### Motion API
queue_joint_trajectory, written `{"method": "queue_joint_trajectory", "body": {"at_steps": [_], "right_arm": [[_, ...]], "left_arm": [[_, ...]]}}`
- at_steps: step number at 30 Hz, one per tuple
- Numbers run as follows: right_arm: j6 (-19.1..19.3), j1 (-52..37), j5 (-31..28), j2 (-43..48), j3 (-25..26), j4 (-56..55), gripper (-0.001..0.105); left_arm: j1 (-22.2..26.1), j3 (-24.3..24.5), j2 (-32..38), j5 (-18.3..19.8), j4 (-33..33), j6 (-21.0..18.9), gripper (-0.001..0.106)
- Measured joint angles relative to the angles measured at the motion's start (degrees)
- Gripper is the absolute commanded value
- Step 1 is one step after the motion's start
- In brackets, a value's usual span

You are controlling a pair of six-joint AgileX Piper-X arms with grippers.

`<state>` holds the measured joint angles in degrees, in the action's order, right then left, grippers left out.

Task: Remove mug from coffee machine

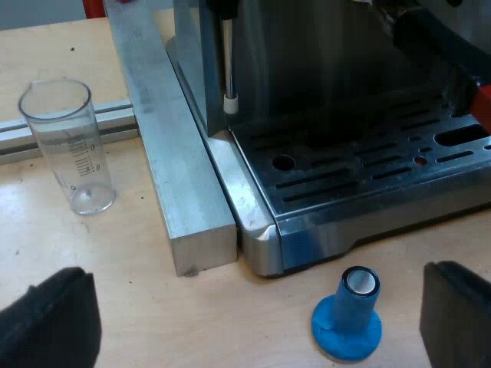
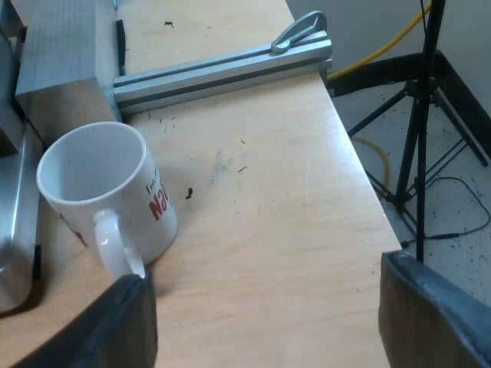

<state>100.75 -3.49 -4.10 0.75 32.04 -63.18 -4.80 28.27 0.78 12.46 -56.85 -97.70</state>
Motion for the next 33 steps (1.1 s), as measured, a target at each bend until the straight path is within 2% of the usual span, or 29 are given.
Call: {"method": "queue_joint_trajectory", "body": {"at_steps": [33], "right_arm": [[-0.1, 0.0, 0.0, 0.0, -0.6, 0.8, 0.063]], "left_arm": [[0.0, -0.1, 0.0, 0.0, 0.0, 0.0, 0.086]]}}
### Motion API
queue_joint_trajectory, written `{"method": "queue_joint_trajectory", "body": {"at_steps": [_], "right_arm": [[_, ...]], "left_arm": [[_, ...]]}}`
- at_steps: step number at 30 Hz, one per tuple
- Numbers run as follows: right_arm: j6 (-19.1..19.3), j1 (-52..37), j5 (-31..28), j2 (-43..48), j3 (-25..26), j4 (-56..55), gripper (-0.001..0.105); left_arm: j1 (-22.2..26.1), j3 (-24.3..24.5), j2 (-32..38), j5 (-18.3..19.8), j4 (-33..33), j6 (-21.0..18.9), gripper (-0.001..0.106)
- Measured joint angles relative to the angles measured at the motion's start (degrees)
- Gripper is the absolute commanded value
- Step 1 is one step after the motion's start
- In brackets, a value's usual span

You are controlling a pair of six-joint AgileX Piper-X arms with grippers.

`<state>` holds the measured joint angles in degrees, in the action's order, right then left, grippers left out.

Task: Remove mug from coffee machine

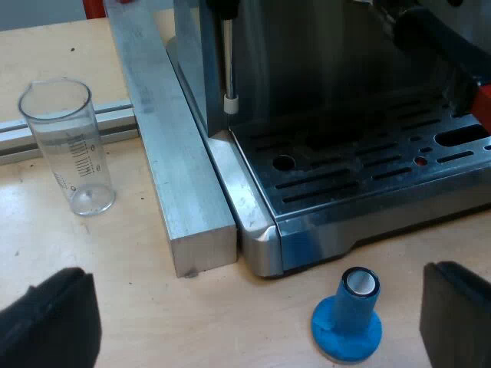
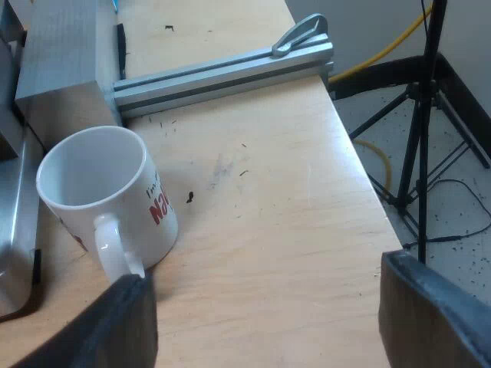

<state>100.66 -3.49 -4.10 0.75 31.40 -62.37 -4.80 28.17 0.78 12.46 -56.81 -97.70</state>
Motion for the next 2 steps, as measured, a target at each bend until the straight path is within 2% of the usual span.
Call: {"method": "queue_joint_trajectory", "body": {"at_steps": [2], "right_arm": [[0.0, 0.0, 0.0, 0.0, 0.0, 0.0, 0.063]], "left_arm": [[0.0, 0.0, 0.0, 0.0, 0.0, 0.0, 0.086]]}}
